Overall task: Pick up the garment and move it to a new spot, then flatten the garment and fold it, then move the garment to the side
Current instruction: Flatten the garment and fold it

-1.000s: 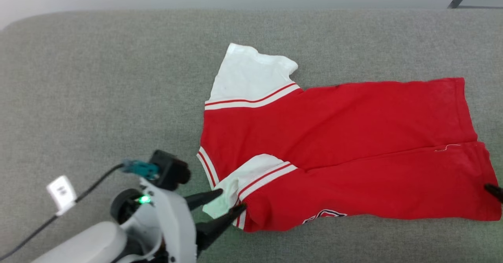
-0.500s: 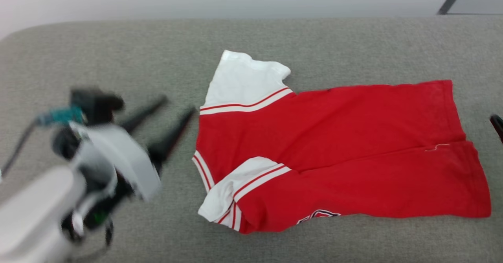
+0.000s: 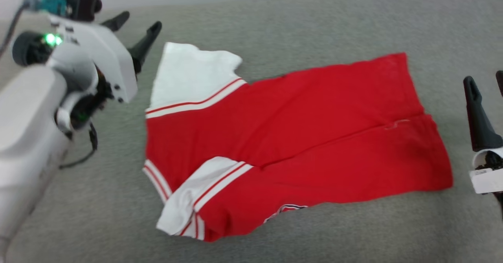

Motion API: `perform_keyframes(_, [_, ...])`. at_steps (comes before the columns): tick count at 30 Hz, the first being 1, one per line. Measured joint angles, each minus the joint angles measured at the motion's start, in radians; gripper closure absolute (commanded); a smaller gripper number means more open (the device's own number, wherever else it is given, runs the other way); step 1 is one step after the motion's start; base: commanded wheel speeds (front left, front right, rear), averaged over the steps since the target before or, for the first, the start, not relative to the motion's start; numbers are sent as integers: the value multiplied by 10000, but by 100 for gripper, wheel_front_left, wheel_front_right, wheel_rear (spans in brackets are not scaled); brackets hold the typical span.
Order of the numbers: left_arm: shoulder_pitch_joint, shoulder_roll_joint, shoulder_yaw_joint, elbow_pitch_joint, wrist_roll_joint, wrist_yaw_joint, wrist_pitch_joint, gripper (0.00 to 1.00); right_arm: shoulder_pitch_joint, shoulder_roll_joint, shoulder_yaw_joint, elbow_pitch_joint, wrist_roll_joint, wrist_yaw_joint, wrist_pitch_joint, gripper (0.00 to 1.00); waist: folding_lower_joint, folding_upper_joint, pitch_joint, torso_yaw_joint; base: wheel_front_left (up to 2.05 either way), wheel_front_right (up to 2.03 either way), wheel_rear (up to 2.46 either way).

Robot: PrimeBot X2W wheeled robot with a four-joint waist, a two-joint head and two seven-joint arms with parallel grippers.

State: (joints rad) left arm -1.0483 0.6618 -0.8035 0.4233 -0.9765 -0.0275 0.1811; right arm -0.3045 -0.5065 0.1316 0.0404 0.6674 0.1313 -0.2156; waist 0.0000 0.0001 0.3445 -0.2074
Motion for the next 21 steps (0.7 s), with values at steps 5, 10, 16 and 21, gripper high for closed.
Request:
perform_keyframes(5, [-1006, -307, -345, 1622, 0, -531, 1037, 0, -18, 531, -165, -192, -284, 0, -238, 0, 0, 0, 331, -592, 0, 0, 0])
perform_keyframes(10, [-1677, -541, -619, 3076, -341, -794, 2520, 0, -13, 750, -150, -420, -441, 0, -314, 0, 0, -1, 679, -1087, 0, 0, 0])
perform_keyframes(16, [-2236, -589, -1055, 4136, -612, -943, 4303, 0, 62, 782, -61, -568, -447, 0, -324, 0, 0, 0, 1012, -1523, 0, 0, 0])
perform_keyframes(21, [-2518, -640, -1051, 4594, -1037, -968, 5212, 0, 86, 750, -59, -717, -447, 0, -291, 0, 0, 0, 1165, -1684, 0, 0, 0])
